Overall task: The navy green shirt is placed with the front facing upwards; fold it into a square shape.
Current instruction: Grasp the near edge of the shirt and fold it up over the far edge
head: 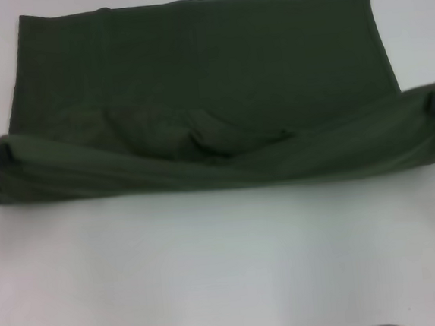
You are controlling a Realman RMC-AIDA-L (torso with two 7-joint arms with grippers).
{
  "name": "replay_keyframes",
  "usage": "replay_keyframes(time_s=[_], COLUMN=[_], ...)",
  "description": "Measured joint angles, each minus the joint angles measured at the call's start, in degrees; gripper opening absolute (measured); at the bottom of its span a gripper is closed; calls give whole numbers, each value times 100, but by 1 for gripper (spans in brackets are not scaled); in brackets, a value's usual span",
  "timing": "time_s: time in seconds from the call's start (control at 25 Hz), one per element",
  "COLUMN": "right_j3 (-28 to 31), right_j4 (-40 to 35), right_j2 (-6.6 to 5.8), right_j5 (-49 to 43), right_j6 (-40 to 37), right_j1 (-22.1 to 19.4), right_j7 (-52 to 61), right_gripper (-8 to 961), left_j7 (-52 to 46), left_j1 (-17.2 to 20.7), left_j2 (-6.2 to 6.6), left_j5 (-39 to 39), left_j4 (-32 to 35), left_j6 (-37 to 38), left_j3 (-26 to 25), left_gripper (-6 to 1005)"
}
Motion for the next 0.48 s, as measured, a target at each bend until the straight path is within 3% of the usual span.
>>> replay_keyframes(time_s=[0.48], right_j3=[122], right_j4=[-118], right_j2=[-101], right_j5=[284], right_j6=[74], right_j1=[143], right_j7=[304], right_gripper=[34], left_j7=[-12], left_j1=[-133], left_j2=[139], left_j5=[-557], left_j4=[116], left_j6=[439], left_j3=[-181], left_gripper=[14])
